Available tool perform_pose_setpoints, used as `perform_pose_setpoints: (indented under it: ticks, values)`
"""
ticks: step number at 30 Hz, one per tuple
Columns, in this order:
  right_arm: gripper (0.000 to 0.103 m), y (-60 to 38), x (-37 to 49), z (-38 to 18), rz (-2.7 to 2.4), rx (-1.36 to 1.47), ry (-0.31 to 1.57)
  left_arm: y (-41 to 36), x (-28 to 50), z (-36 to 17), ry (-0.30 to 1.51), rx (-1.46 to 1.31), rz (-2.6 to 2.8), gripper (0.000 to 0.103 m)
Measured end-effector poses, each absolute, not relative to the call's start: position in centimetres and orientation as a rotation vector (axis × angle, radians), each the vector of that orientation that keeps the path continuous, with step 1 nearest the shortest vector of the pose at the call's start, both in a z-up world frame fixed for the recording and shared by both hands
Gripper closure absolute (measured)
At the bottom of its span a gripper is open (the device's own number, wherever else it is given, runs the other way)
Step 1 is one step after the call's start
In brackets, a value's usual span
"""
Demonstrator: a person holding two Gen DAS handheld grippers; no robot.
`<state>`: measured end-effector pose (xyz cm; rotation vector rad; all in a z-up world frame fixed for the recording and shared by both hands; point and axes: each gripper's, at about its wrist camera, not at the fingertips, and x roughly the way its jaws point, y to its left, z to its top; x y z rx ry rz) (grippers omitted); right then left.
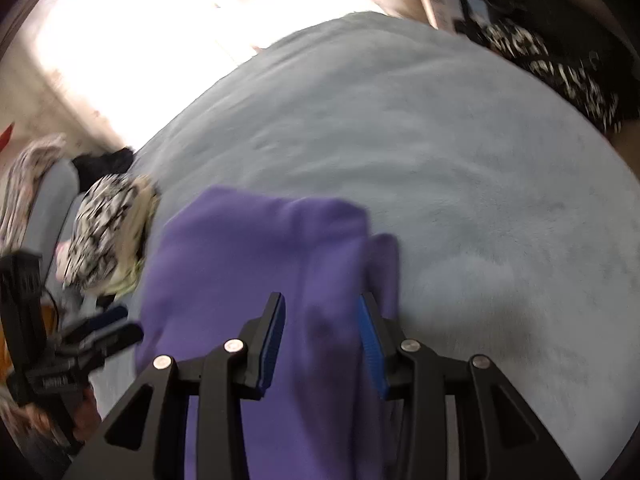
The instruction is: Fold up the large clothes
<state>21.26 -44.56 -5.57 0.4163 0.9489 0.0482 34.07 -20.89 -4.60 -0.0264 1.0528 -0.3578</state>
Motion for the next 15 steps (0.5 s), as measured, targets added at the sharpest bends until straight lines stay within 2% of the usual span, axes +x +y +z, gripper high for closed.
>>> perform_pose_setpoints:
  ticks: [2,3,5,7,10,15]
  values:
    - [0.066,-42.9,19.5,-4.7,0.080,0.374,0.939,-20.4,31.8,-3.6,1.018,-0.041,-0.349,0.026]
    - [0.066,-41.9,18.5,-4.3,0.106,0.350,0.931,-20.2,31.0,-3.3,1.014,-0.052,-0.353,0.032]
    - [0.066,-40.1,16.7,-3.8,0.135,0.297,0.920,-19.8,29.3,-2.9,1.013,-0.084,-0.376,0.060]
    - [0.066,-38.8,14.6,-3.7,0.163,0.247,0.909,-19.8,27.2,-2.9,1.018,-0.124,-0.423,0.068]
    - [0.066,-37.2,12.5,-4.5,0.164,0.195,0.921,-20.6,23.9,-3.7,1.023,-0.110,-0.469,0.073]
    - [0.066,-37.5,10.4,-7.1,0.124,0.198,0.969,-22.3,19.9,-5.7,1.026,-0.026,-0.510,0.074]
